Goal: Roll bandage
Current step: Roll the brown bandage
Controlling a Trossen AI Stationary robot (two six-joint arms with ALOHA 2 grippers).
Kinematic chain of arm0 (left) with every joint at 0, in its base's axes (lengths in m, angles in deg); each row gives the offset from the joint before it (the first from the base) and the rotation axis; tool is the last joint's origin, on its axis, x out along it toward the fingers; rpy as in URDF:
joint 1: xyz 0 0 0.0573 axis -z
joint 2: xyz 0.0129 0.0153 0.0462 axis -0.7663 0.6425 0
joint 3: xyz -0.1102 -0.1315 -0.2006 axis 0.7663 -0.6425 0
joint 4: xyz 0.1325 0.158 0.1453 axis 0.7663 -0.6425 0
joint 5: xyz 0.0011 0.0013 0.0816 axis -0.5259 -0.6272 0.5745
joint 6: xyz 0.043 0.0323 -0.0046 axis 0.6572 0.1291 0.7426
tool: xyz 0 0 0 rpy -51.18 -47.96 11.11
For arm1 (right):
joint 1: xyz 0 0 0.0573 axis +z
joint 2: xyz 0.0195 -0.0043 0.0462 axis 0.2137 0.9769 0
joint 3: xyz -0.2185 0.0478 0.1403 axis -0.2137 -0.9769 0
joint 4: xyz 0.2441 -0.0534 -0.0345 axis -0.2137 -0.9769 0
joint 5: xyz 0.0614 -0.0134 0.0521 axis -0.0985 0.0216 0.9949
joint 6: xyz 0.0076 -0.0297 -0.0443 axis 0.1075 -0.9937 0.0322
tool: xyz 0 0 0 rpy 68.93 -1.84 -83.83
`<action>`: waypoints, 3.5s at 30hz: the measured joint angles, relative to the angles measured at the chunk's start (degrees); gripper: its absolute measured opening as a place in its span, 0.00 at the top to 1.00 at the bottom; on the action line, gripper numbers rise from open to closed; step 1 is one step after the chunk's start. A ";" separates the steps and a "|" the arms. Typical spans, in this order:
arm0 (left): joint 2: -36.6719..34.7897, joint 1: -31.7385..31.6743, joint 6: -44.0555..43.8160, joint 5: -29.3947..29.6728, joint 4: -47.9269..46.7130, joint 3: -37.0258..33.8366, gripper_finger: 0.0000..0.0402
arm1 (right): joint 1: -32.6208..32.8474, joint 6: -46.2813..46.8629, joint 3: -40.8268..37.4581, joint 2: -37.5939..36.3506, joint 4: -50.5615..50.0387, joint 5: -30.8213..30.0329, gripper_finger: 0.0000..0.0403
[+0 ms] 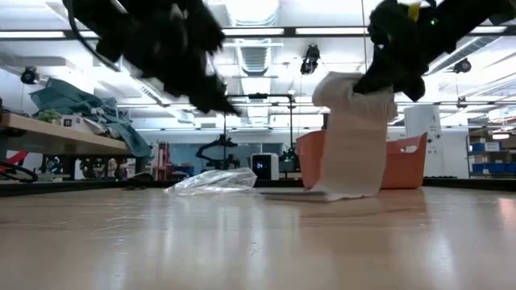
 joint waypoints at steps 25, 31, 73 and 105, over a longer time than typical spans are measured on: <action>4.97 -1.88 8.88 19.59 19.47 10.77 0.48 | 0.37 -13.08 8.85 3.72 0.13 2.27 0.91; 7.35 -3.13 9.45 16.98 11.47 16.81 0.47 | 0.66 -13.31 9.72 5.50 -0.07 3.00 0.91; 11.39 -0.40 21.49 22.36 18.04 17.26 0.98 | 0.66 -12.60 13.68 -1.22 0.51 2.11 0.52; 7.91 8.67 63.51 33.69 62.67 1.60 0.98 | 1.16 -7.52 -6.76 -8.46 39.58 15.37 0.26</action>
